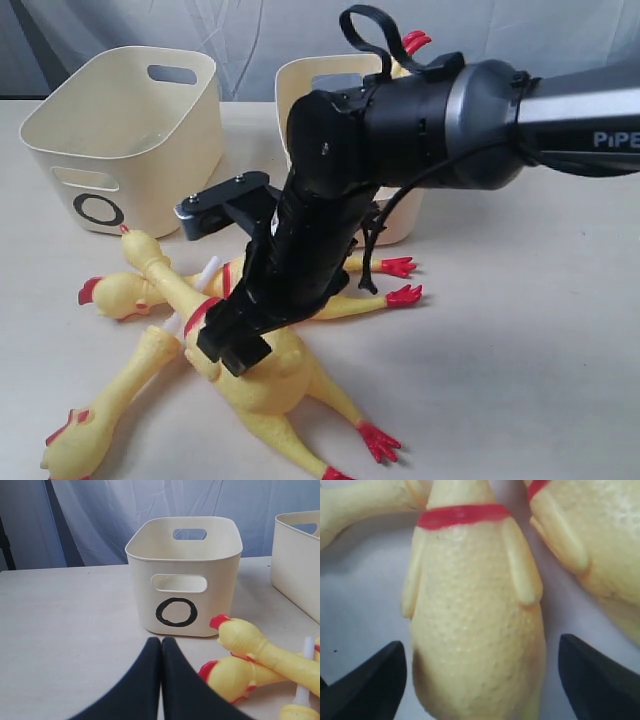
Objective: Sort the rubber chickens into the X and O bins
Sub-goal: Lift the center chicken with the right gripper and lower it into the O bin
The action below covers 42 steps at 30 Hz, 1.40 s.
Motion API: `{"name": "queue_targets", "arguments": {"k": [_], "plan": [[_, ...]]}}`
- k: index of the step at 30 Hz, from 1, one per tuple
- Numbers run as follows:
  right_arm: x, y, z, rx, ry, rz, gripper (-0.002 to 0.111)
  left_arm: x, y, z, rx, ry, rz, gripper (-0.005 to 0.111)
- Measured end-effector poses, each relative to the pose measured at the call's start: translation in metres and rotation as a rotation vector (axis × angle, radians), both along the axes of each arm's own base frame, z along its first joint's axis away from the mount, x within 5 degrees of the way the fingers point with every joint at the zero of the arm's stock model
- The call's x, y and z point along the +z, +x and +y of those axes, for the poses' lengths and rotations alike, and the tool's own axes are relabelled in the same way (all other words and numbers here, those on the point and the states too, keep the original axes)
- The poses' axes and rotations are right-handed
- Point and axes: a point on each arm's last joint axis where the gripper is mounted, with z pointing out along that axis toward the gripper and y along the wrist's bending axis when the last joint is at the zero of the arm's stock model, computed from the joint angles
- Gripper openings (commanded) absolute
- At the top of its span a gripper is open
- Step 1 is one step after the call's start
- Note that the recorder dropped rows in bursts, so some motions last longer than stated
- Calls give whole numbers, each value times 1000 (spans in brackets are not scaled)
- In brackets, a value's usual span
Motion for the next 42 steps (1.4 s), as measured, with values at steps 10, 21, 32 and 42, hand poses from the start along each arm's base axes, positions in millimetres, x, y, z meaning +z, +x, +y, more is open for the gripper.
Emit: {"name": "queue_targets", "arguments": {"k": [10,21,32,42], "plan": [[-20,-12,12,64,-54,6,77,0,0,0,0,0,0,0],[-20,-19,18,98,-56,-12,40,0,0,0,0,0,0,0],[-6,-25,12,112,-68,12,45,0,0,0,0,0,0,0],[70,-40,-8,117,66,-89,45,0,0,0,0,0,0,0]]}}
